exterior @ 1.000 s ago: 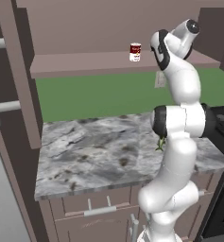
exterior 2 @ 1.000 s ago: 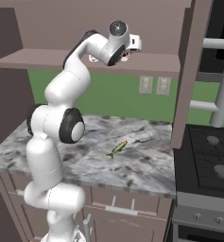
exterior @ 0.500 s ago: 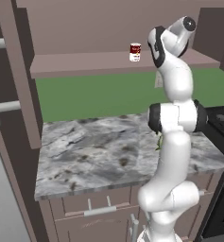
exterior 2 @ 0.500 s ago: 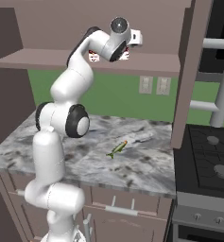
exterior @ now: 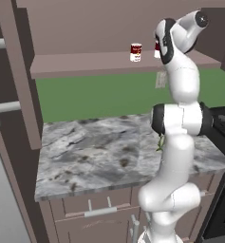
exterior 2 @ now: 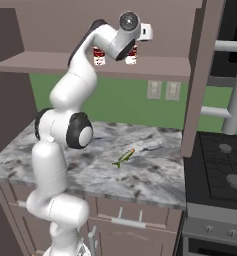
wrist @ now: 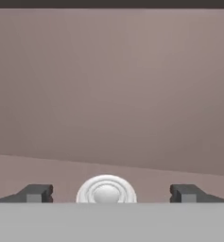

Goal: Restock the canned food cabinet by taking the new fresh canned food from the counter and placing it in the cabinet. Then, take the old canned food from the cabinet and place it on the counter.

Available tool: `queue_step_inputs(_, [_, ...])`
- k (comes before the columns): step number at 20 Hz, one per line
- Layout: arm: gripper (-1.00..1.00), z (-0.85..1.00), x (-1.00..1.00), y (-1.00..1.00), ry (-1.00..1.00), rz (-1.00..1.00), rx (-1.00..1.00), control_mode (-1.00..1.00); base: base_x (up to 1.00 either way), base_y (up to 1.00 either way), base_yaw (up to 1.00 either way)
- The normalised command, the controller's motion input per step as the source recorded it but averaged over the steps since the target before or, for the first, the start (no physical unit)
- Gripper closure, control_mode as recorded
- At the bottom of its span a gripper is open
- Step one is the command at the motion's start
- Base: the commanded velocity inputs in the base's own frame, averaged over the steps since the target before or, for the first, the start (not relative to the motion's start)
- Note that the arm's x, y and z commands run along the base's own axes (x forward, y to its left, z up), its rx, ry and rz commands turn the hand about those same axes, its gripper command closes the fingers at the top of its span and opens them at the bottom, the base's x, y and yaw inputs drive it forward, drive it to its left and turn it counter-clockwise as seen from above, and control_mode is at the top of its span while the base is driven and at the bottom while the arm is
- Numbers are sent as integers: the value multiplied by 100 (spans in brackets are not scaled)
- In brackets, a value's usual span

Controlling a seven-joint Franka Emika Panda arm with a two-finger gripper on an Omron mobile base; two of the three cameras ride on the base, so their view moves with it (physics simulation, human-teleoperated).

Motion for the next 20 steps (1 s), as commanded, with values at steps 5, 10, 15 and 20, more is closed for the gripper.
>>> queue_step_inputs(5, [-100,-4,-100,17,-19,0,0,-100,0,0,0])
queue_step_inputs(10, [-100,-11,-100,57,-5,-2,7,-100,0,0,0])
queue_step_inputs(15, [-100,5,-64,88,11,-10,3,-100,0,0,0])
queue_step_inputs(20, [-100,3,-5,75,35,-12,-2,-100,0,0,0])
